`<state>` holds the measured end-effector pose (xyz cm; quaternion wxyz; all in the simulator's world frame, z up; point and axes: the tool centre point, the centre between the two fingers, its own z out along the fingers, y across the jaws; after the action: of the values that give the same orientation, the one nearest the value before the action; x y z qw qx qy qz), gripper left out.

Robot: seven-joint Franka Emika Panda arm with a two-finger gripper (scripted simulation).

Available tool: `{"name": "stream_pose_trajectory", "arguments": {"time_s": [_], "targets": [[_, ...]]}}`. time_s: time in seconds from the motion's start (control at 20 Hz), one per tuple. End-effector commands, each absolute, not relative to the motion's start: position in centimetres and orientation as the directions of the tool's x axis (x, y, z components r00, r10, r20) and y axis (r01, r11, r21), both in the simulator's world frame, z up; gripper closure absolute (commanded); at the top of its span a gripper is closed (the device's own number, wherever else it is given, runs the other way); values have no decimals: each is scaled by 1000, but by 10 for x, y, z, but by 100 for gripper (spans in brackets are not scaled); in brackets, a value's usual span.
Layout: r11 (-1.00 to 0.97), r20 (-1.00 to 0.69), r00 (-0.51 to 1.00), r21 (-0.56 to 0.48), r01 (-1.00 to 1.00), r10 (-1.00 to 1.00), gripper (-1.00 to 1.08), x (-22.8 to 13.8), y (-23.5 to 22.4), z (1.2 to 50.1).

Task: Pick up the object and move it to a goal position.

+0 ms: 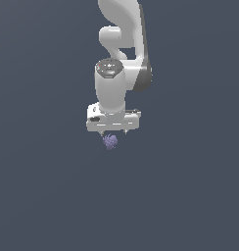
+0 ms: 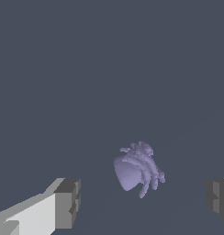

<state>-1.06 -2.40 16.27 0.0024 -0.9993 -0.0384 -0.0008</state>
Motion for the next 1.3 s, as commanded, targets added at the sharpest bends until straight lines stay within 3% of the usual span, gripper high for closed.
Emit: {"name": "stream_pose_trajectory", "arguments": {"time_s": [0.0,0.7,1.25], "targets": [[-994,1,994,-3,111,111,-92,-13,-26,157],[-918,-1,918,1,397,397,-92,-34,-42,108],[-869,0,869,0,495,495,-92,-43,-47,91]]}}
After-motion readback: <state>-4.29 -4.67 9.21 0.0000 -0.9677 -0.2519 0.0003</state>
